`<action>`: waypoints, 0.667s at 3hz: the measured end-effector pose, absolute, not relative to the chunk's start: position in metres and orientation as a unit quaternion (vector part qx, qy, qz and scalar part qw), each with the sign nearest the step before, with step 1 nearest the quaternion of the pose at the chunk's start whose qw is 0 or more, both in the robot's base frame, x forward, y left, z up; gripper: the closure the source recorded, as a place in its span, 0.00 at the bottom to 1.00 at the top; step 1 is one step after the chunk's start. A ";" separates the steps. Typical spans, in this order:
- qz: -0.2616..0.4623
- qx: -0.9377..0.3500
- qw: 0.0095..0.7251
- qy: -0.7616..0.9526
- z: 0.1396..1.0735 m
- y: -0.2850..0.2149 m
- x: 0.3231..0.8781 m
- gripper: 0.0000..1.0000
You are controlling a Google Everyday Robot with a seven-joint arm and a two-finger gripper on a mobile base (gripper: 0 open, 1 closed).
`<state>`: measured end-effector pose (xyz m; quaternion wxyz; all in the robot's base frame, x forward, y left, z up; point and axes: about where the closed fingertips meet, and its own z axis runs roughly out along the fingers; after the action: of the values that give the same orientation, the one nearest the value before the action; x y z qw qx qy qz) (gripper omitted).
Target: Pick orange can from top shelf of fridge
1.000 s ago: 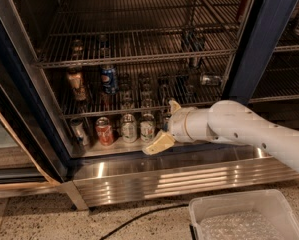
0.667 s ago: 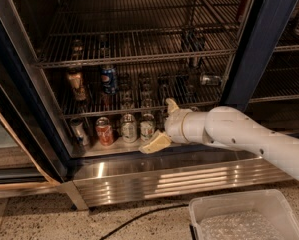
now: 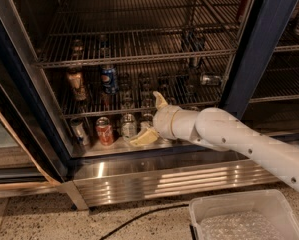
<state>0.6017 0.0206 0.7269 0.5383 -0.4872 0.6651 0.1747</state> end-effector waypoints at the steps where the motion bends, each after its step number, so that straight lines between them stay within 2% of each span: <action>1: 0.202 -0.504 0.550 0.635 0.736 0.058 0.607 0.00; 2: 0.202 -0.504 0.550 0.634 0.736 0.059 0.607 0.00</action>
Offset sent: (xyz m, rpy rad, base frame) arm 0.0044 0.0310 0.0072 0.0321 -0.0230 0.0649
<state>0.6073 0.0590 0.7359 0.5505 -0.5038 0.6341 0.2024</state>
